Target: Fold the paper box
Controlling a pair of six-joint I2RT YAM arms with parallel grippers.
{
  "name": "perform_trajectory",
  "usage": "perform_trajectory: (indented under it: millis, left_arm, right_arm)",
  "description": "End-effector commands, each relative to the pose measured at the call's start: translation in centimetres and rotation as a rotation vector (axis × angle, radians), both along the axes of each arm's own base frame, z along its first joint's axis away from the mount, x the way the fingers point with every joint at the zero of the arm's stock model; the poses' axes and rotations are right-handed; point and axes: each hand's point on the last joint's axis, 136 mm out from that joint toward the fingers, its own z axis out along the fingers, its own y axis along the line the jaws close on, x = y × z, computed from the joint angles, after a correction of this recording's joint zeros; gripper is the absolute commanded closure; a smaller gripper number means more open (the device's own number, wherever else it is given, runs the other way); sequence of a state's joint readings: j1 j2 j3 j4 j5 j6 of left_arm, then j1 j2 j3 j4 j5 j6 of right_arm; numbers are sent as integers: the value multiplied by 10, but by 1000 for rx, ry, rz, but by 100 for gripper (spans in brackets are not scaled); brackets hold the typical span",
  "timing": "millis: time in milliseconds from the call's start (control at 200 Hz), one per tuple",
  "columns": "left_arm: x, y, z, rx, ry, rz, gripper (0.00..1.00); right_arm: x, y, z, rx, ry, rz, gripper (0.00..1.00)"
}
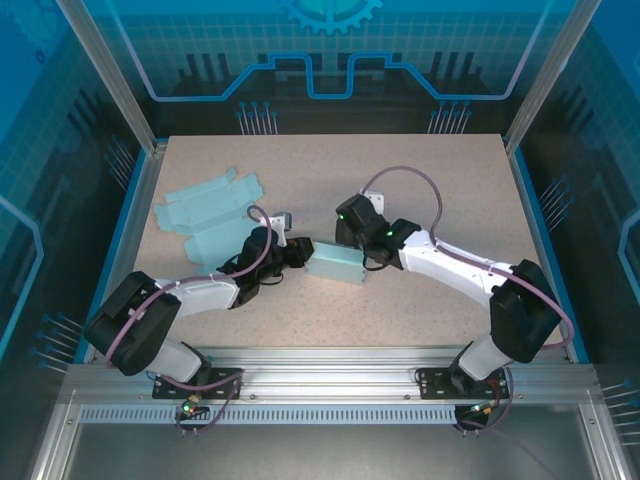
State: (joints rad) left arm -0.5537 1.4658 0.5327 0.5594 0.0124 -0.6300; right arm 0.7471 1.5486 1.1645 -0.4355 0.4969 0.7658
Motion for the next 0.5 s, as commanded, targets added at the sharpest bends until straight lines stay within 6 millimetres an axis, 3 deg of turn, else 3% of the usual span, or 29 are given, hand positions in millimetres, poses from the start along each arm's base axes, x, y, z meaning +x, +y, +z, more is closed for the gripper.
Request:
perform_trajectory:
  millis: [0,245,495]
  left_arm:
    - [-56,40,-101,246,325,22,78]
    - [-56,40,-100,261,317,28,78]
    - [-55,41,-99,263,316,37,78]
  right_arm:
    - [-17,3,5,-22,79,95,26]
    - [-40,9,-23,37,229,144,10]
    - [-57,-3,-55,-10,326,129,9]
